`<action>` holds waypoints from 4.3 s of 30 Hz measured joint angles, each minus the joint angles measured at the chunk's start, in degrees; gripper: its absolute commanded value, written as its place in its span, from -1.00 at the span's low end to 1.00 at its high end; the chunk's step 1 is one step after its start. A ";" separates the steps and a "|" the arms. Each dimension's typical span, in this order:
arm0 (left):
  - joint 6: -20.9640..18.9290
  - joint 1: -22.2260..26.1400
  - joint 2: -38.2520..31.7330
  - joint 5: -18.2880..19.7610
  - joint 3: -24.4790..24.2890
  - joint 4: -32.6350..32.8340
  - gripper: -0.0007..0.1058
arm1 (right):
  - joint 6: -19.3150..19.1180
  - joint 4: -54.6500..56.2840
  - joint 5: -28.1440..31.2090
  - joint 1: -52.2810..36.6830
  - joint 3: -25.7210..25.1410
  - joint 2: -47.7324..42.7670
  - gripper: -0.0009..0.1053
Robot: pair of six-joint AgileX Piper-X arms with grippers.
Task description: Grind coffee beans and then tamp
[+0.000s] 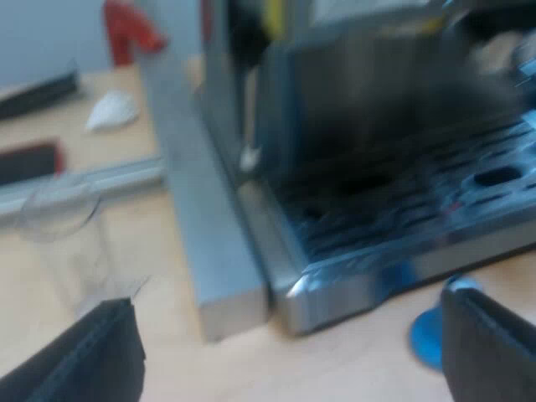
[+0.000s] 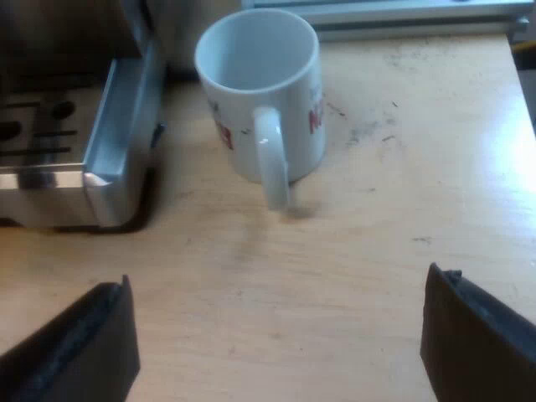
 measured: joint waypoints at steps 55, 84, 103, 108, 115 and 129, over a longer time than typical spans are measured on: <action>-5.15 -17.77 4.01 25.83 13.02 -18.57 0.43 | -8.57 -11.89 -8.48 36.81 -9.48 31.71 0.35; -5.15 -17.77 4.01 25.83 13.02 -18.70 0.43 | 25.72 -54.02 64.86 83.92 3.50 55.85 -0.05; -5.15 -17.77 4.01 25.83 13.02 -18.57 0.43 | 33.53 -64.21 73.87 81.62 3.50 70.32 -0.92; -5.15 -17.77 4.01 25.83 13.02 -18.57 0.43 | 33.53 -69.53 73.87 81.31 3.50 72.50 -0.91; -5.15 -17.77 4.01 25.83 13.02 -18.57 0.43 | 33.39 -72.98 73.87 81.31 3.50 75.04 -0.91; -5.15 -17.77 4.01 25.83 13.02 -18.57 0.43 | 26.54 -80.18 72.44 77.56 3.50 75.59 -0.91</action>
